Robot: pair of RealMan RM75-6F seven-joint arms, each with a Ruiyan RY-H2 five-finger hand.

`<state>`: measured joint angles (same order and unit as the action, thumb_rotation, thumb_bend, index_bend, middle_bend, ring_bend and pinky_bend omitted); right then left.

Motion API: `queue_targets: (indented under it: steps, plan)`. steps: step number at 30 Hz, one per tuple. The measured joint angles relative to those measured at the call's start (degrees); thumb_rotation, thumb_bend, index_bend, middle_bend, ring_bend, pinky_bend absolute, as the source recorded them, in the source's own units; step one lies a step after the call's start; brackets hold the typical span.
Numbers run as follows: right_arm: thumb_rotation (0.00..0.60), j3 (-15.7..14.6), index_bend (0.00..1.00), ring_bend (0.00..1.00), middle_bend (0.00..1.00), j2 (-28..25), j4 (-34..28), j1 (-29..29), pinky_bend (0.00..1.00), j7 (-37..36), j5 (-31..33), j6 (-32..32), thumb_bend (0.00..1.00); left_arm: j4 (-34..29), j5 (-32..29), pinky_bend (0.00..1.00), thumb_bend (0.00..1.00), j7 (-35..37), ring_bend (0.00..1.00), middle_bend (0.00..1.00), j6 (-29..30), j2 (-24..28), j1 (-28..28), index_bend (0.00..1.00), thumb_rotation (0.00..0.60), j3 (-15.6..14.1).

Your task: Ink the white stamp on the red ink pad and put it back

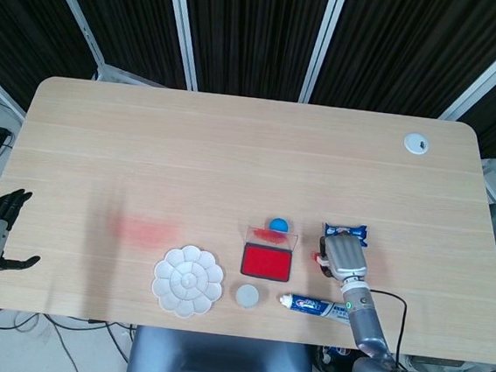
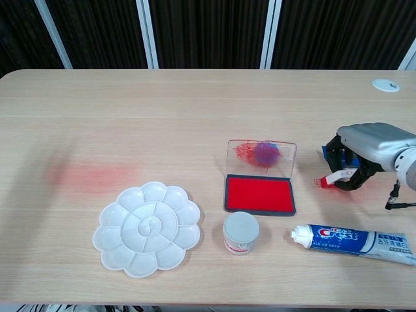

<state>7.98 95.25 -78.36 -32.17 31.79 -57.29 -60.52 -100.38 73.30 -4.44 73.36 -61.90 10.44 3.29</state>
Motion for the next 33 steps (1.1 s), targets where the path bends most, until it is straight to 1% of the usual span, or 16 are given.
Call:
queue_targets:
  steps: [9, 18, 21, 23, 28, 33]
  plan:
    - [0.6, 0.27, 0.69, 0.42, 0.49, -0.52, -1.15, -0.43, 0.45, 1.47, 0.68, -0.15, 0.34, -0.09, 0.01, 0.0, 0.03, 0.08, 0.0, 0.0, -0.12, 0.11, 0.02, 0.0, 0.6, -0.05]
    - [0.6, 0.31, 0.61, 0.4, 0.45, -1.07, -2.25, -0.96, 0.44, 3.9, 2.75, 0.08, 0.33, -0.17, -0.14, 0.0, 0.03, 0.05, 0.0, 0.0, -0.29, 0.24, 0.05, 0.0, 0.6, -0.08]
    - [0.6, 0.26, 0.54, 0.38, 0.43, -1.16, -2.63, -1.15, 0.43, 4.7, 3.36, 0.07, 0.31, -0.24, -0.25, 0.0, 0.03, -0.01, 0.0, 0.0, -0.35, 0.29, 0.07, 0.0, 0.6, -0.08]
    - [0.6, 0.21, 0.48, 0.36, 0.39, -1.2, -2.84, -1.27, 0.4, 5.26, 3.87, 0.03, 0.29, -0.28, -0.26, 0.0, 0.03, -0.03, 0.0, 0.0, -0.38, 0.32, 0.08, 0.0, 0.6, -0.08]
    - [0.6, 0.05, 0.27, 0.25, 0.23, -1.42, -3.48, -1.55, 0.32, 6.87, 5.59, 0.09, 0.21, -0.36, -0.31, 0.0, 0.03, -0.04, 0.0, 0.0, -0.42, 0.4, 0.09, 0.0, 0.6, -0.1]
    - [0.6, 0.01, 0.15, 0.17, 0.14, -1.63, -4.15, -1.8, 0.29, 8.03, 6.83, -0.11, 0.18, -0.41, -0.35, 0.0, 0.03, -0.02, 0.0, 0.0, -0.51, 0.45, 0.11, 0.0, 0.6, -0.12]
